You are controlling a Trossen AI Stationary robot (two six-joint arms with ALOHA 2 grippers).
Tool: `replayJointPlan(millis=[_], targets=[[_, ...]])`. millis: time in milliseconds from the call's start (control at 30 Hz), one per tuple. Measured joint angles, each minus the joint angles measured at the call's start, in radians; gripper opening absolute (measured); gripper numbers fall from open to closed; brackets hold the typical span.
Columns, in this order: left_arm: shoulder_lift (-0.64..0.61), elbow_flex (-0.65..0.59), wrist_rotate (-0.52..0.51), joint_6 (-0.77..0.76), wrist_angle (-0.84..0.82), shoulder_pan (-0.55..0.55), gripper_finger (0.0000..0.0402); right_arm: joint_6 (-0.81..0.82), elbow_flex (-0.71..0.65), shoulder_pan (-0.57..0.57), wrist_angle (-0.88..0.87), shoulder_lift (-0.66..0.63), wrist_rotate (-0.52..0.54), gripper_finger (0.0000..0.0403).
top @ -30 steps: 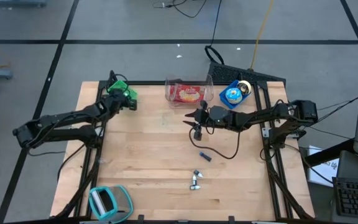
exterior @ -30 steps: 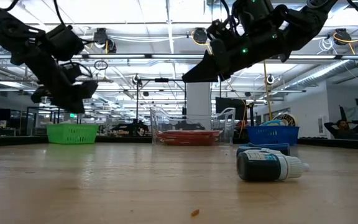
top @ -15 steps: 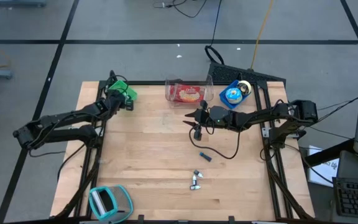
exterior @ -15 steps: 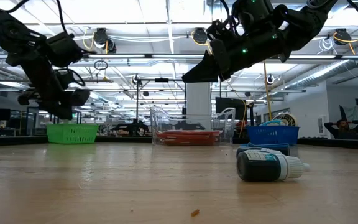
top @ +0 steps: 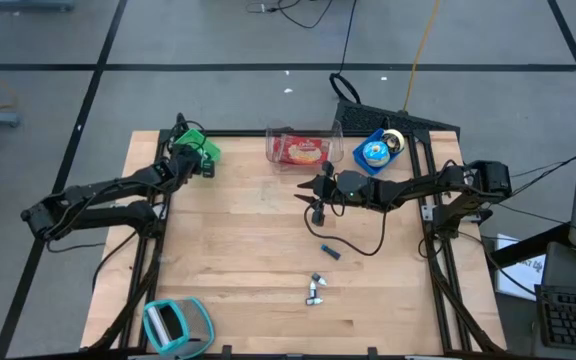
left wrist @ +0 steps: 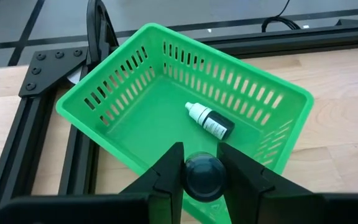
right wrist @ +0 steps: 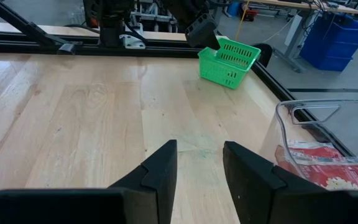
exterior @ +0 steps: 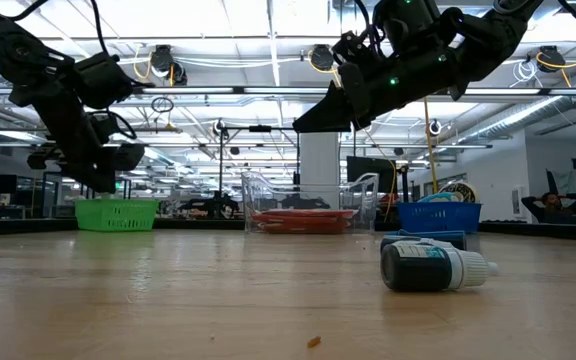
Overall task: Pick & Place Food Item
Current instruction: Put the green food coloring bottle into the green bin, then put the blue food coloring bottle into the green bin
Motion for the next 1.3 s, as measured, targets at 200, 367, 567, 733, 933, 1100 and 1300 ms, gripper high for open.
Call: replayJointPlan(millis=[200,367,567,733,933,1100,1300], targets=[[0.000,0.000,0.000,0.001,-0.005,0.000,0.0092,0.023,0.000,0.000,0.000,0.000,0.000,0.0118],[0.000,0.000,0.000,0.000,-0.009,0.000,0.0132,0.029,0.000,0.000,0.000,0.000,-0.001,0.0118],[0.000,0.000,0.000,0.013,-0.009,0.000,0.0183,0.029,0.000,0.000,0.000,0.000,-0.001,0.0118],[-0.006,0.006,0.028,0.083,0.006,-0.001,0.0206,0.028,0.000,0.000,-0.004,0.000,-0.001,0.0118],[-0.078,0.059,0.194,0.178,0.005,-0.048,0.0205,0.018,-0.001,0.020,-0.106,-0.071,0.000,0.0118],[-0.163,0.096,0.298,0.194,0.036,-0.128,0.0196,-0.100,-0.001,0.107,-0.303,-0.170,-0.002,0.0120],[-0.191,0.096,0.357,0.231,0.164,-0.256,0.0195,-0.042,-0.001,0.240,-0.453,-0.210,-0.003,0.0143]])
